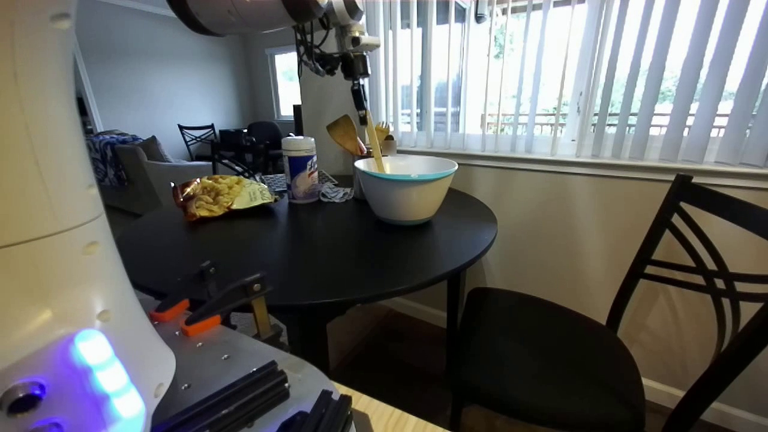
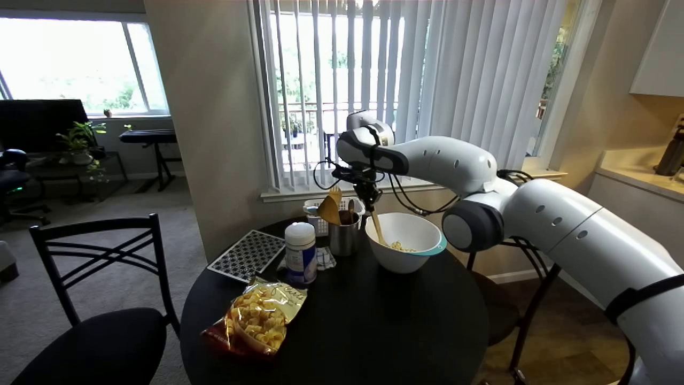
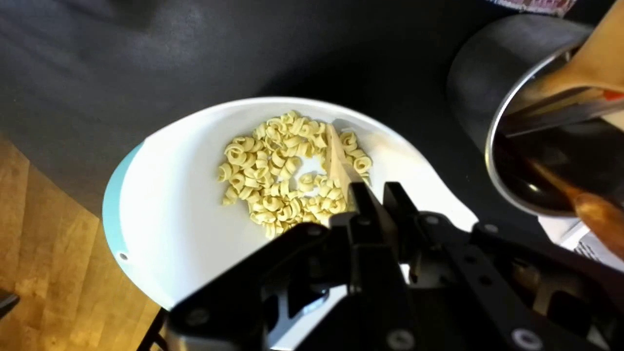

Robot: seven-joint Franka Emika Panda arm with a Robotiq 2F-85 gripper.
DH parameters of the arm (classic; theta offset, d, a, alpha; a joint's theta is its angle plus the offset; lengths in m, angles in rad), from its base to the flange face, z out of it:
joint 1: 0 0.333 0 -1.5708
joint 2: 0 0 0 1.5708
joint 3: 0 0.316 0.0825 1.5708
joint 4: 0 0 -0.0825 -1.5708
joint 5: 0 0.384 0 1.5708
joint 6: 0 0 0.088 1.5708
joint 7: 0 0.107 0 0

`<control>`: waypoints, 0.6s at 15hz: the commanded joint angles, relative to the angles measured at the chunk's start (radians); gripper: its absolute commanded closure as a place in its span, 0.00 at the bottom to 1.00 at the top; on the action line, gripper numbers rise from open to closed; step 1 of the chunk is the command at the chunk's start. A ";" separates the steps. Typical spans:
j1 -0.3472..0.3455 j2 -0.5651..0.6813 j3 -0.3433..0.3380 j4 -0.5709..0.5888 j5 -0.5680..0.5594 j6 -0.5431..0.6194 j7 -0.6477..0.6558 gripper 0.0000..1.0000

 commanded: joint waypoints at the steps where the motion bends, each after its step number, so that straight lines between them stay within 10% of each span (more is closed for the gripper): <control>1: -0.082 -0.028 0.025 -0.023 0.055 -0.059 0.065 0.97; 9: -0.204 -0.025 0.024 0.003 0.090 -0.169 0.252 0.97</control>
